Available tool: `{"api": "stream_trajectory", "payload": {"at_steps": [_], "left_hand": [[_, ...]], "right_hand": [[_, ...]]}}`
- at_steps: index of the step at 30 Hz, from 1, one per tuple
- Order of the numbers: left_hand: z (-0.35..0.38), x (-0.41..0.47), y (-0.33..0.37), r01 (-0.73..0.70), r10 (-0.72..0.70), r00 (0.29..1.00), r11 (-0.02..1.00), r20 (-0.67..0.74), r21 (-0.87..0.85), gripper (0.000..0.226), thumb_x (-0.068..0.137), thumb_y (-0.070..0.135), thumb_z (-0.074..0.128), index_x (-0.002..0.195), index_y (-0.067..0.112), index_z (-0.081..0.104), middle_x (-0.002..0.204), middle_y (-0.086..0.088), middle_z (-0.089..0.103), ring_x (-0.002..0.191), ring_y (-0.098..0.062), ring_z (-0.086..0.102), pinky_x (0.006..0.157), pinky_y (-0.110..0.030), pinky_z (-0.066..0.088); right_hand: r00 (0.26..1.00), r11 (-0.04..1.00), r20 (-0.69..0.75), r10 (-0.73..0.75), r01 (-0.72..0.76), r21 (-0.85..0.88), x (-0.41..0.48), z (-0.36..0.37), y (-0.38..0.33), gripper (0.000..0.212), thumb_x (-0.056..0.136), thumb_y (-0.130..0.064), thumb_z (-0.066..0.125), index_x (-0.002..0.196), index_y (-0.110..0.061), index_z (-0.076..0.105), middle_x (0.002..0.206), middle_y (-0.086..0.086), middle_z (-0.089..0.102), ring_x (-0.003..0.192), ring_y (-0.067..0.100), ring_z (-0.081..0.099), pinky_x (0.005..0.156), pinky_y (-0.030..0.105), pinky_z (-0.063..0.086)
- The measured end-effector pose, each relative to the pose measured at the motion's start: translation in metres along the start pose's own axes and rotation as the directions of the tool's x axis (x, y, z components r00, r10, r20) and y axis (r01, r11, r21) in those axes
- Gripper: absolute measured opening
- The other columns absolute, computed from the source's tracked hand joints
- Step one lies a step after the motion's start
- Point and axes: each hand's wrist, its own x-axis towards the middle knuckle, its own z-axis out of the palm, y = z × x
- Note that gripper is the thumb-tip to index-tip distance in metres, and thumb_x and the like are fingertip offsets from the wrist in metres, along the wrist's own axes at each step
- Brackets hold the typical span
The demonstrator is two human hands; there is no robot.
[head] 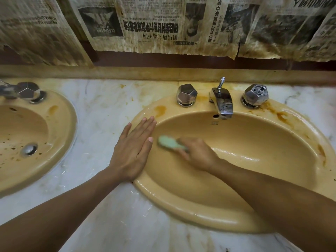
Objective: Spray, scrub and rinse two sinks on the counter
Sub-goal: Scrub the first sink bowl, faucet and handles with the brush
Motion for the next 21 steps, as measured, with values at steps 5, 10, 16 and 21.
{"api": "stream_trajectory", "payload": {"at_steps": [5,10,16,21], "left_hand": [[0.0,0.0,0.0,-0.005,0.005,1.0,1.0,-0.007,0.004,0.059,0.107,0.042,0.012,0.163,0.029,0.022,0.168,0.021,0.014,0.154,0.005,0.004,0.128,-0.033,-0.001],[0.001,-0.001,-0.001,0.016,-0.017,1.0,1.0,-0.019,-0.023,0.061,0.105,0.043,0.012,0.163,0.027,0.022,0.168,0.02,0.016,0.154,0.006,0.007,0.128,-0.036,0.002],[0.002,-0.001,-0.003,0.008,-0.008,1.0,1.0,-0.002,0.005,0.062,0.105,0.046,0.01,0.163,0.027,0.022,0.169,0.018,0.013,0.154,0.005,0.003,0.128,-0.039,0.002],[0.002,-0.001,-0.002,0.006,-0.006,1.0,1.0,0.001,0.016,0.063,0.105,0.047,0.009,0.163,0.027,0.021,0.169,0.018,0.012,0.154,0.005,0.002,0.128,-0.038,0.001]], "right_hand": [[0.915,0.978,-0.368,0.168,-0.107,0.179,0.005,0.008,-0.024,0.018,0.093,-0.018,0.072,0.105,-0.007,0.064,0.09,0.008,0.073,0.069,0.022,0.059,0.064,0.03,0.045],[0.937,0.995,-0.348,0.011,0.023,0.092,0.015,0.017,-0.034,0.021,0.094,-0.022,0.066,0.108,-0.006,0.064,0.088,0.013,0.071,0.066,0.032,0.063,0.058,0.033,0.048],[0.824,0.956,-0.494,0.276,-0.288,0.055,-0.013,-0.033,0.028,0.023,0.097,-0.018,0.068,0.116,-0.007,0.064,0.082,0.014,0.069,0.062,0.028,0.06,0.058,0.028,0.042],[0.769,0.928,-0.534,0.351,-0.363,0.086,-0.025,-0.041,0.041,0.022,0.099,-0.023,0.064,0.113,-0.006,0.06,0.081,0.013,0.066,0.065,0.036,0.063,0.058,0.039,0.05]]}}
